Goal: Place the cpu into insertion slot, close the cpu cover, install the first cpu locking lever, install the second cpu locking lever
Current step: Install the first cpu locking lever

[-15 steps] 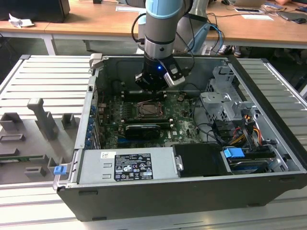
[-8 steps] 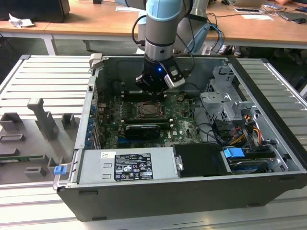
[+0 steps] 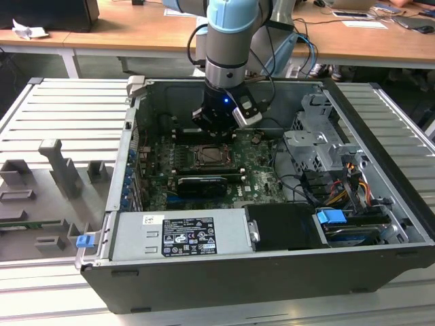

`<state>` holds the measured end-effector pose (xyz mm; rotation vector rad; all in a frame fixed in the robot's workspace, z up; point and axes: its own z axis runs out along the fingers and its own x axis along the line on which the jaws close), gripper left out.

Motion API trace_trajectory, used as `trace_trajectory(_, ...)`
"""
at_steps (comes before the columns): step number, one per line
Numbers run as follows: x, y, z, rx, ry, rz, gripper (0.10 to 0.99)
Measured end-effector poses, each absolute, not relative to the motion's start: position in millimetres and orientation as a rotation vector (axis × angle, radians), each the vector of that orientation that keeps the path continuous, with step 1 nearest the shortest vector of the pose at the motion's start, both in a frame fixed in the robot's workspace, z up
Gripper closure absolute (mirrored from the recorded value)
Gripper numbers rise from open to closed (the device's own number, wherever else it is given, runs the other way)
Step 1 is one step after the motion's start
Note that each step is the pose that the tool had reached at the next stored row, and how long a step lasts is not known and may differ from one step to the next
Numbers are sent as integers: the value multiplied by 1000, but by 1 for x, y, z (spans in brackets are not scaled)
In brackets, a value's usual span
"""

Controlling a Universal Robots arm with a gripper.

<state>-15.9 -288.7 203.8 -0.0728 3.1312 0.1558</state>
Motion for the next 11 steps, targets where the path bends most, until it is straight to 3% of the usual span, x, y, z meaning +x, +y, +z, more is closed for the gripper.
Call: trace_trajectory(11, -16, -289, 204, -73, 3132, 140, 980)
